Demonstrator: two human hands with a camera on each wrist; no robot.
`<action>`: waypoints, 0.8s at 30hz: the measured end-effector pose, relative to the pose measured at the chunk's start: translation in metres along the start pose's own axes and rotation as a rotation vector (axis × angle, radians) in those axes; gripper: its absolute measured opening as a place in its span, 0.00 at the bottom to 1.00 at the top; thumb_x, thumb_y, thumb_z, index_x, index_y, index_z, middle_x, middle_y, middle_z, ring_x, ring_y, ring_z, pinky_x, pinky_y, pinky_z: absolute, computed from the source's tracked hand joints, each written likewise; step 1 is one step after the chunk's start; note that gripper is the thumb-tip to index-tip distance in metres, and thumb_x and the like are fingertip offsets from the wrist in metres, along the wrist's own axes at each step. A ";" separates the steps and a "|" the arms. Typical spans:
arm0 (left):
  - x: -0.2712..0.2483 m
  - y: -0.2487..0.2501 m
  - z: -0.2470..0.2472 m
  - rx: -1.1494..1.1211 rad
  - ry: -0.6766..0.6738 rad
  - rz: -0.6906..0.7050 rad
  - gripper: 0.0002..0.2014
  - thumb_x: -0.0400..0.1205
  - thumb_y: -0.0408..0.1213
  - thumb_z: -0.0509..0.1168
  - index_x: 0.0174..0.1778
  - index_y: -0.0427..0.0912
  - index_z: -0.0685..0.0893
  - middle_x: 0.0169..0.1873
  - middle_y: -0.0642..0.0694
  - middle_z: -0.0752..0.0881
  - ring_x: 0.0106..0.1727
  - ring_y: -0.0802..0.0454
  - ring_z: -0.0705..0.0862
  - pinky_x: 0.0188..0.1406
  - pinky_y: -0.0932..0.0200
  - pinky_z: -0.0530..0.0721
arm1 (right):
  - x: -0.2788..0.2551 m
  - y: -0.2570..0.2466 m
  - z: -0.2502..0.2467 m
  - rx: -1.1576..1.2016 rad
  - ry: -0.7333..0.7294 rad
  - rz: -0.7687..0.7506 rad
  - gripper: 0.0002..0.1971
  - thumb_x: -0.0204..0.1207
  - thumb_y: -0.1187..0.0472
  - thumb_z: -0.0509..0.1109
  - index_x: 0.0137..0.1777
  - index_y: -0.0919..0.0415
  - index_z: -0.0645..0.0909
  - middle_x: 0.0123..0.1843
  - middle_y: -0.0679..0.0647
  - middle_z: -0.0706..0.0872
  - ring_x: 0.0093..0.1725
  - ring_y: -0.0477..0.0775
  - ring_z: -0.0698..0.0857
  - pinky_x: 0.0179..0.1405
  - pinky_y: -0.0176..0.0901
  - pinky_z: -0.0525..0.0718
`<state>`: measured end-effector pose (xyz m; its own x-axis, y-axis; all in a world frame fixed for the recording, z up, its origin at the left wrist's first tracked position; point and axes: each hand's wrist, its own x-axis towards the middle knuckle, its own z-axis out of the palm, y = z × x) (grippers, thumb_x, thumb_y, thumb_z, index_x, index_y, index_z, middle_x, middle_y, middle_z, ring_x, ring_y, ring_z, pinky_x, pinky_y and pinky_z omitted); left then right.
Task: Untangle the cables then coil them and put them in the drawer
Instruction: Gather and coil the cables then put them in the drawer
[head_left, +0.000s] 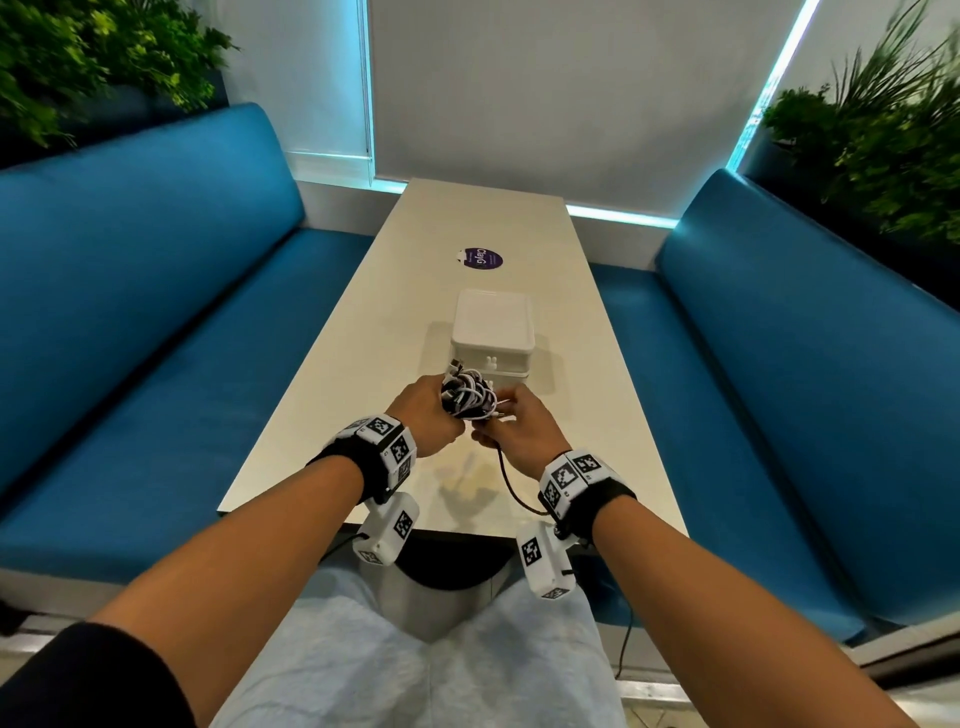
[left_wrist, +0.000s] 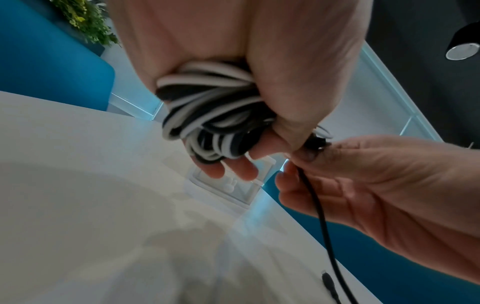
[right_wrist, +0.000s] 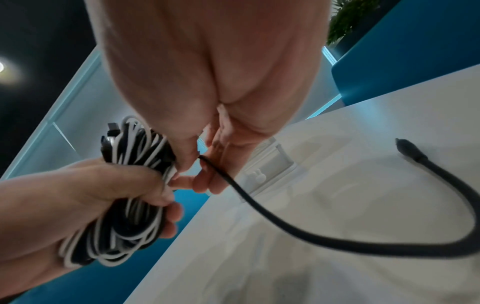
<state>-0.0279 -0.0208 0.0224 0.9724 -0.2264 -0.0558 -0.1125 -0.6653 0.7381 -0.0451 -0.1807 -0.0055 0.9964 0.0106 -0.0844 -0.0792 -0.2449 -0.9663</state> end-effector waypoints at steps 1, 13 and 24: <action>0.000 -0.002 0.000 -0.047 -0.017 -0.007 0.11 0.63 0.36 0.69 0.42 0.47 0.85 0.33 0.46 0.89 0.36 0.44 0.88 0.35 0.49 0.87 | -0.001 0.001 -0.002 -0.032 0.013 -0.001 0.14 0.75 0.64 0.77 0.56 0.60 0.76 0.52 0.58 0.86 0.39 0.57 0.89 0.48 0.54 0.91; 0.003 0.002 0.014 0.102 0.067 -0.100 0.09 0.66 0.43 0.69 0.40 0.45 0.84 0.34 0.46 0.86 0.36 0.43 0.86 0.34 0.54 0.86 | 0.004 0.008 -0.013 -0.226 -0.033 -0.049 0.14 0.72 0.68 0.75 0.55 0.55 0.80 0.51 0.49 0.87 0.46 0.51 0.88 0.51 0.48 0.86; 0.004 -0.002 0.007 -0.205 0.250 -0.137 0.08 0.75 0.45 0.74 0.43 0.45 0.87 0.36 0.46 0.91 0.38 0.48 0.91 0.41 0.58 0.86 | -0.002 0.007 -0.022 -0.286 0.009 -0.072 0.03 0.78 0.62 0.70 0.43 0.59 0.82 0.33 0.53 0.87 0.29 0.51 0.85 0.40 0.48 0.88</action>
<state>-0.0255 -0.0255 0.0158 0.9985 0.0533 -0.0154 0.0407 -0.5149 0.8563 -0.0473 -0.2040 -0.0071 0.9994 0.0300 -0.0150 0.0023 -0.5070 -0.8620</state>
